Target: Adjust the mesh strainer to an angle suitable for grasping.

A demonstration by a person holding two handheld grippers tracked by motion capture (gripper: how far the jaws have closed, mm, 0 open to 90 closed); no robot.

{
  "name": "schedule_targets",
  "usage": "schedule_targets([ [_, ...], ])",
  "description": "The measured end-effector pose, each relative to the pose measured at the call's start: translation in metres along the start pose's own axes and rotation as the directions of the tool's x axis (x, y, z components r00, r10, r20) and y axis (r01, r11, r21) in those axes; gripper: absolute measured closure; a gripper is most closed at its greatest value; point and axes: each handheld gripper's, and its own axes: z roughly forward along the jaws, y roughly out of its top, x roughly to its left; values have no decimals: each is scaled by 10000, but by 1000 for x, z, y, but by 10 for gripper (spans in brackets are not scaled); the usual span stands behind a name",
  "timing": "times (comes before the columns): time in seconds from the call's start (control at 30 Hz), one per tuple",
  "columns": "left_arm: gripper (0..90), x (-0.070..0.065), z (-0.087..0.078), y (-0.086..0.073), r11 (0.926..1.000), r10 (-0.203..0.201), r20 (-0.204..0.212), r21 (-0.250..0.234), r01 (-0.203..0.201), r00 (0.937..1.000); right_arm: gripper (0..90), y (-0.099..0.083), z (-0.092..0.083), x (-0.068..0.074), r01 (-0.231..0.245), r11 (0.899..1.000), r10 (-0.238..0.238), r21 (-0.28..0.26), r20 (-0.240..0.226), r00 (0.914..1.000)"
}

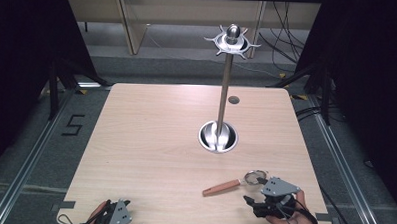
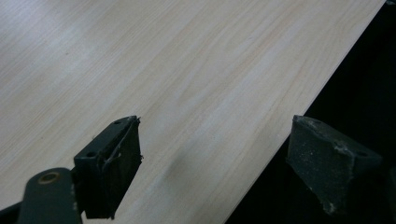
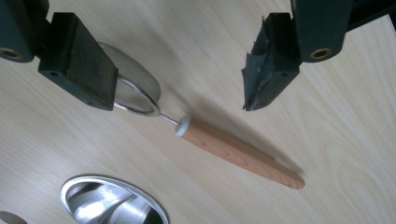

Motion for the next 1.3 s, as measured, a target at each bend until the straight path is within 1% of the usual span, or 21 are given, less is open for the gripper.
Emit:
schedule_targets([
  [0.03, 167, 0, -1, 0, 9999, 18, -1, 106, -18, 10000, 274, 0, 0, 0, 17, 10000, -17, -18, 6, 10000],
  [0.1, 167, 0, 0, 0, 10000, 2, -1, 4, -2, 10000, 274, 1, 0, 1, 21, 10000, -21, 26, 11, 10000],
  [0.3, 167, 0, 0, 0, 9999, -3, 14, 100, 3, 10000, 273, 3, 1, 1, 78, 10000, -78, 26, -20, 10000],
  [0.33, 167, 0, 0, 0, 9999, -5, 8, 104, 5, 10000, 273, 5, 2, 2, 247, 9997, -247, -3, -72, 9997],
  [0.47, 167, 0, 0, 0, 9999, -44, 13, 122, 44, 10000, 271, 10, 4, 3, 369, 9993, -369, 40, -128, 9992],
  [0.5, 167, 1, 1, 0, 10000, -54, 8, 80, 54, 10000, 271, 14, 7, 5, 583, 9983, -582, 20, -244, 9980],
  [0.6, 167, 1, 1, 0, 10000, -81, -6, 41, 81, 10000, 270, 18, 9, 7, 677, 9977, -674, 86, -311, 9972],
  [0.63, 167, 1, 1, 0, 10000, -51, -12, 62, 51, 10000, 271, 24, 12, 10, 894, 9960, -890, 78, -441, 9951],
  [0.67, 167, 1, 2, 0, 9999, -99, -2, 38, 99, 10000, 271, 24, 12, 10, 894, 9960, -890, 78, -441, 9951],
  [0.7, 167, 1, 2, 0, 9999, -94, -3, 43, 94, 10000, 270, 26, 15, 10, 1098, 9939, -1092, 67, -602, 9922],
  [0.73, 167, 1, 1, 0, 10000, -63, -11, 51, 63, 10000, 278, 30, 19, 13, 1062, 9941, -1040, 230, -813, 9912],
  [0.8, 167, 1, 1, 0, 9999, -43, -10, 115, 43, 10000, 286, 31, 21, 13, 1203, 9922, -1171, 316, -893, 9891],
  [0.83, 167, 1, 0, 0, 9999, -52, 47, 150, 51, 10000, 287, 32, 24, 14, 1108, 9925, -1048, 519, -1065, 9888],
  [0.87, 167, 1, 1, 0, 9999, -65, 48, 83, 65, 10000, 287, 36, 32, 12, 1183, 9912, -1101, 597, -1262, 9859],
  [1.0, 167, 1, 0, 0, 9999, -50, 12, 165, 50, 10000, 285, 40, 40, 12, 1112, 9916, -1009, 657, -1437, 9845],
  [1.07, 167, 1, 0, 0, 9999, -61, 36, 151, 60, 10000, 290, 43, 46, 12, 1202, 9902, -1079, 715, -1559, 9819],
  [1.13, 167, 1, 0, 0, 9999, -52, 19, 159, 52, 10000, 294, 47, 55, 10, 1569, 9811, -1390, 1131, -1517, 9786],
  [1.17, 167, 1, 0, 0, 9999, -52, 19, 159, 52, 10000, 294, 47, 55, 10, 1569, 9811, -1390, 1131, -1517, 9786],
  [1.2, 167, 1, 0, 0, 9999, -58, 45, 152, 57, 10000, 297, 50, 60, 12, 1629, 9794, -1382, 1189, -1927, 9715],
  [1.23, 167, 1, 1, 0, 9999, -78, 50, 74, 78, 10000, 297, 50, 60, 12, 1629, 9794, -1382, 1189, -1927, 9715],
  [1.3, 167, 1, 0, 0, 9998, -42, -12, 195, 42, 10000, 299, 54, 65, 13, 1594, 9779, -1300, 1351, -2039, 9703],
])
